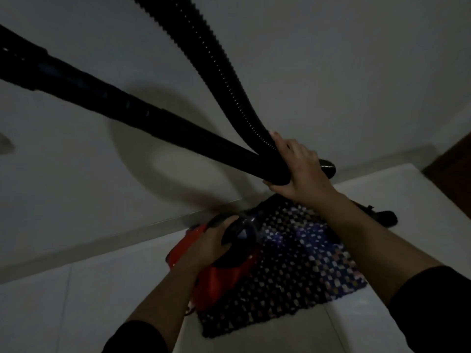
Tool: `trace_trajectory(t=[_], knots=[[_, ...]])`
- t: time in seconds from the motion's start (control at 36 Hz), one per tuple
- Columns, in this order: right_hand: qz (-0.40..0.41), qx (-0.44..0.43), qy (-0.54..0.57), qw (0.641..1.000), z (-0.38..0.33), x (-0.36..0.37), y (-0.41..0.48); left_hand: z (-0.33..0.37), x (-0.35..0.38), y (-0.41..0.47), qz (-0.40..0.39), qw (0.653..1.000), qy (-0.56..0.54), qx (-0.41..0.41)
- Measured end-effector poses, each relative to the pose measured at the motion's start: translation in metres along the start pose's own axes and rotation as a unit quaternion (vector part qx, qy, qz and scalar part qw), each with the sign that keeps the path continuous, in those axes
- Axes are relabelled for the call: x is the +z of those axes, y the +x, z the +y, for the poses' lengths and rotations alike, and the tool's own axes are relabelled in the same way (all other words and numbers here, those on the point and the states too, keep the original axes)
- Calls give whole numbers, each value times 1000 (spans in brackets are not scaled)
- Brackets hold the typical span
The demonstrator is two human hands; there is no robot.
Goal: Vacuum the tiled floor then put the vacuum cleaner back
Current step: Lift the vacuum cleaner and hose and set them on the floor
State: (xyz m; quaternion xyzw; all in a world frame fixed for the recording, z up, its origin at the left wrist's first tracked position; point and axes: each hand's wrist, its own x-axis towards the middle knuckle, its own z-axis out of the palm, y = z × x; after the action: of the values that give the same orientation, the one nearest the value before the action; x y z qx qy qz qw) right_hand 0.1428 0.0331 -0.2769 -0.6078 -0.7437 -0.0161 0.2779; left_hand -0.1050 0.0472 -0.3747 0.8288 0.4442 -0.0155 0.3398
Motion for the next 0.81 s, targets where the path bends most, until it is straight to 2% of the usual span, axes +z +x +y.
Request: trace_trajectory(t=[0.14, 0.36, 0.56, 0.67, 0.81], knots=[[-42, 51, 48, 997, -36, -52, -2, 18, -38, -64, -63, 997, -15, -34], [-31, 143, 80, 986, -135, -140, 31, 62, -141, -154, -153, 984, 0, -91], [25, 146, 69, 986, -236, -185, 58, 68, -212, -230, -138, 989, 17, -46], [24, 147, 30, 988, -295, -201, 54, 61, -242, -264, -125, 992, -5, -6], [21, 141, -12, 990, -367, -218, 49, 42, -278, -313, -78, 995, 51, 42]])
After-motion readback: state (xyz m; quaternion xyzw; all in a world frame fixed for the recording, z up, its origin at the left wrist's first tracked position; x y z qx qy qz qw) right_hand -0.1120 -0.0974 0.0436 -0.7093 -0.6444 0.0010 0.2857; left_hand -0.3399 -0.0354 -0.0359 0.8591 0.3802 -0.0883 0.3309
